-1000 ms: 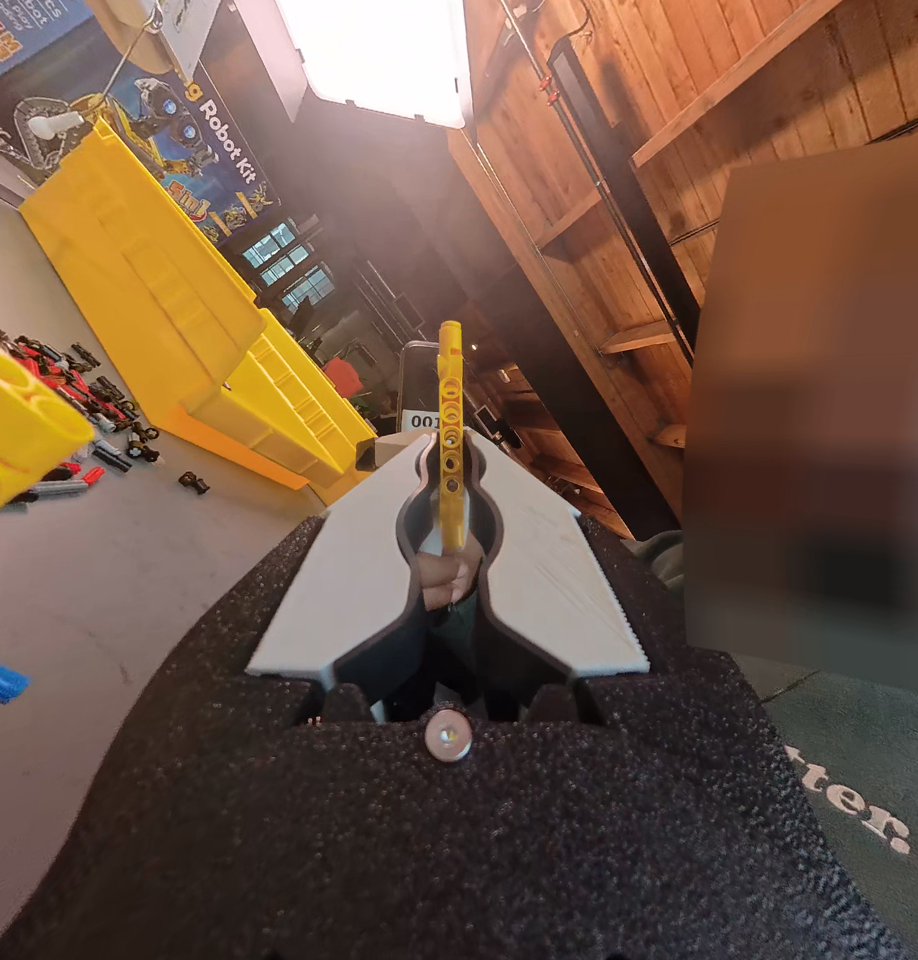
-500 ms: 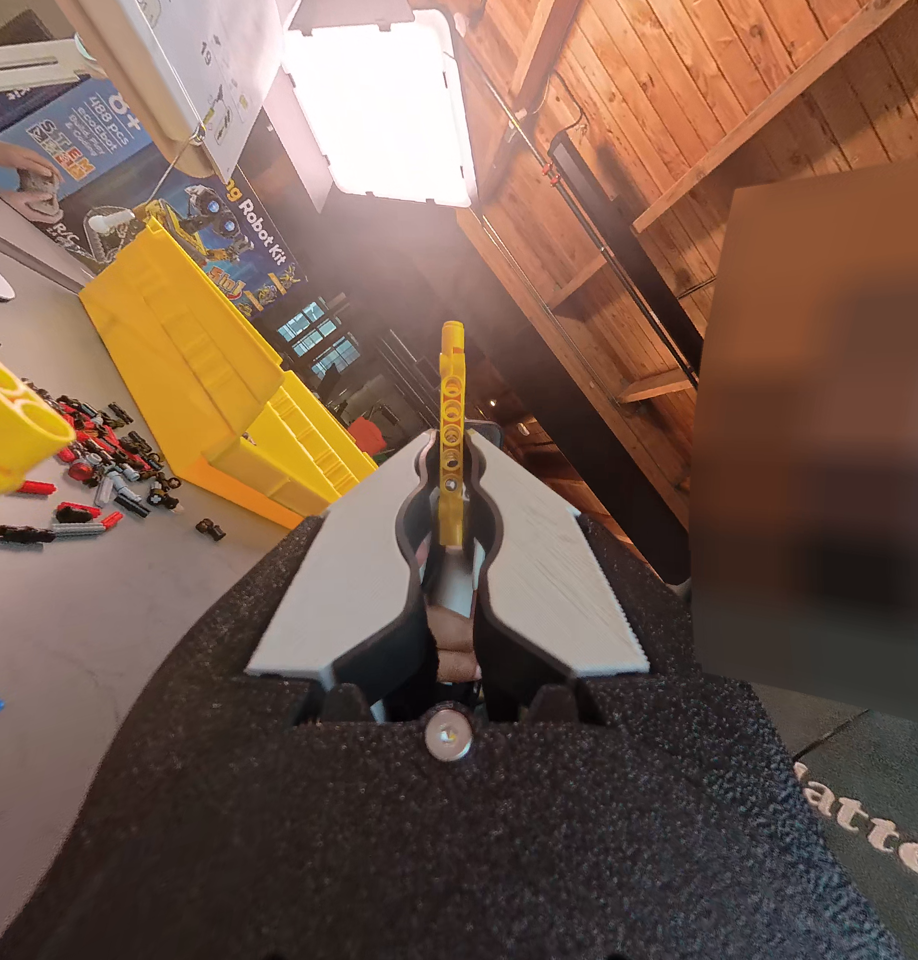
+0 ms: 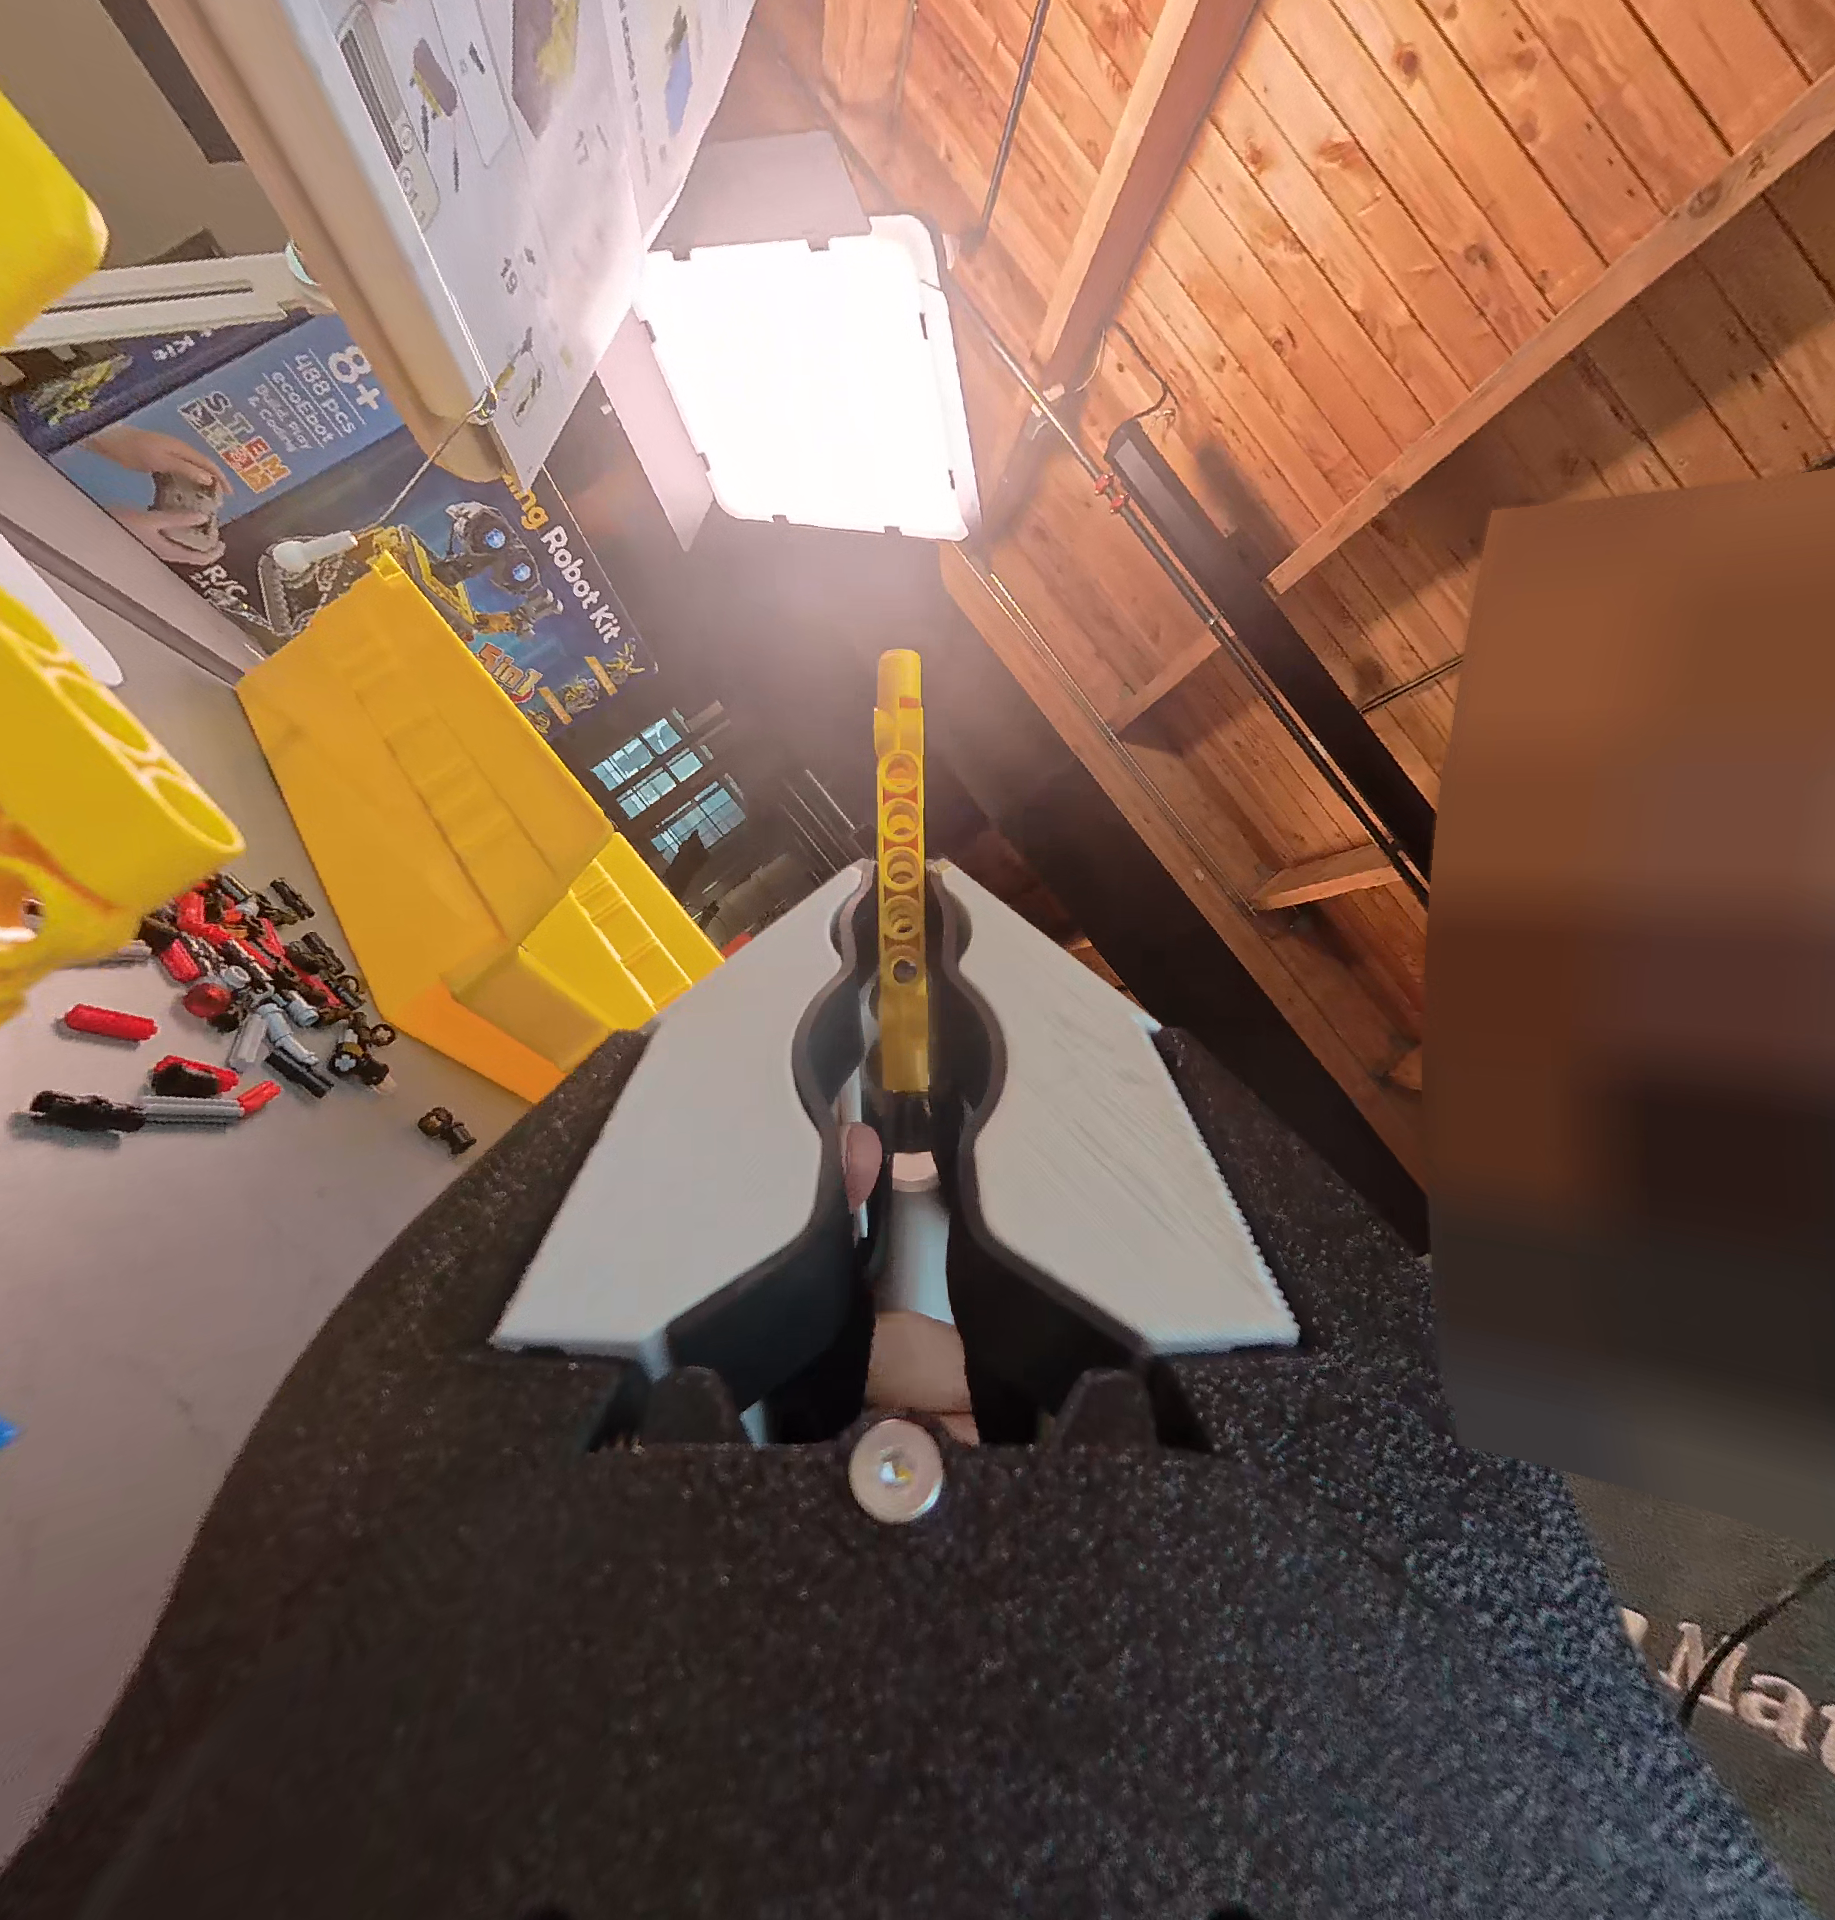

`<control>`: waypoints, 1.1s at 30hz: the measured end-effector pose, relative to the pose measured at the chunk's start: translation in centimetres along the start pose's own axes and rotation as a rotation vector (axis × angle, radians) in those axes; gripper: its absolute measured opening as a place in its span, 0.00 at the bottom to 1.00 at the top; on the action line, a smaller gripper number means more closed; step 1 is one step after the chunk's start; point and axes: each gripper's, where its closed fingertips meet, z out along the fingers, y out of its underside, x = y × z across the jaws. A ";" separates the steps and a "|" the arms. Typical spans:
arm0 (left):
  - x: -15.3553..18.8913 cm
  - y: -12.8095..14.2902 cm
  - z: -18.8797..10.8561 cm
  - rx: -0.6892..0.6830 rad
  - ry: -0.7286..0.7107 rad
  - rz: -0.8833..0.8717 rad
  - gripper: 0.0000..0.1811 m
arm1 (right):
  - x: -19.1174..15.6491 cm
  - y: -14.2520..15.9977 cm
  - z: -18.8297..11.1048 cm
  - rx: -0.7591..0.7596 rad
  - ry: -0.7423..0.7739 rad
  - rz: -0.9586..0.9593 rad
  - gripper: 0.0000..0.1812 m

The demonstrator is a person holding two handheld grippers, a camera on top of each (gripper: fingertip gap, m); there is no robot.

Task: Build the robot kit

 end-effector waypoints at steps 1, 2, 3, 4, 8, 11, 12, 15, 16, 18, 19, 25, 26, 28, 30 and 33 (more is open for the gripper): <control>-0.1 -0.1 0.0 0.016 -0.004 0.005 0.03 | 0.1 -0.1 0.0 0.015 -0.004 0.025 0.03; -0.1 -0.1 0.1 0.028 -0.007 0.012 0.03 | 0.1 -0.1 0.1 0.026 -0.017 0.062 0.03; -0.1 -0.2 0.1 0.035 -0.006 0.013 0.03 | 0.1 -0.2 0.2 0.034 -0.024 0.079 0.03; -0.1 -0.2 0.1 0.041 -0.003 0.004 0.03 | 0.0 -0.2 0.2 0.033 -0.020 0.051 0.03; 0.0 -0.3 0.1 0.041 -0.018 0.020 0.04 | 0.1 -0.2 0.4 0.013 0.006 -0.097 0.03; 0.4 -0.2 0.1 0.012 -0.011 0.057 0.03 | -0.4 -0.1 0.3 -0.006 -0.025 -0.105 0.03; 0.6 -0.3 0.2 -0.003 -0.004 0.079 0.03 | -0.7 -0.1 0.3 -0.008 -0.037 -0.091 0.03; 0.3 -0.1 0.1 -0.028 -0.009 0.051 0.03 | -0.3 0.0 0.1 -0.019 -0.047 -0.055 0.03; 0.5 -0.1 0.1 -0.027 0.003 0.027 0.03 | -0.5 0.0 0.2 -0.028 -0.055 -0.075 0.03; 0.8 -0.3 0.0 -0.005 0.039 -0.032 0.03 | -0.8 0.1 0.3 -0.049 -0.050 -0.130 0.03; 0.7 -0.4 -0.1 -0.001 0.042 -0.050 0.03 | -0.7 0.2 0.4 -0.059 -0.042 -0.128 0.03; 1.1 -0.3 0.0 -0.016 0.095 -0.088 0.03 | -1.1 0.0 0.2 -0.056 -0.018 -0.187 0.03; 1.0 -0.2 0.0 -0.016 0.096 -0.093 0.03 | -1.0 0.0 0.2 -0.058 -0.011 -0.191 0.03; 1.0 -0.1 0.1 -0.019 0.096 -0.099 0.04 | -1.0 -0.1 0.1 -0.057 0.000 -0.206 0.03; 0.9 0.0 0.1 -0.027 0.084 -0.082 0.03 | -0.9 -0.1 0.1 -0.061 0.019 -0.206 0.03; 0.7 0.0 0.1 -0.020 0.076 -0.067 0.03 | -0.6 0.0 0.0 -0.053 0.027 -0.172 0.03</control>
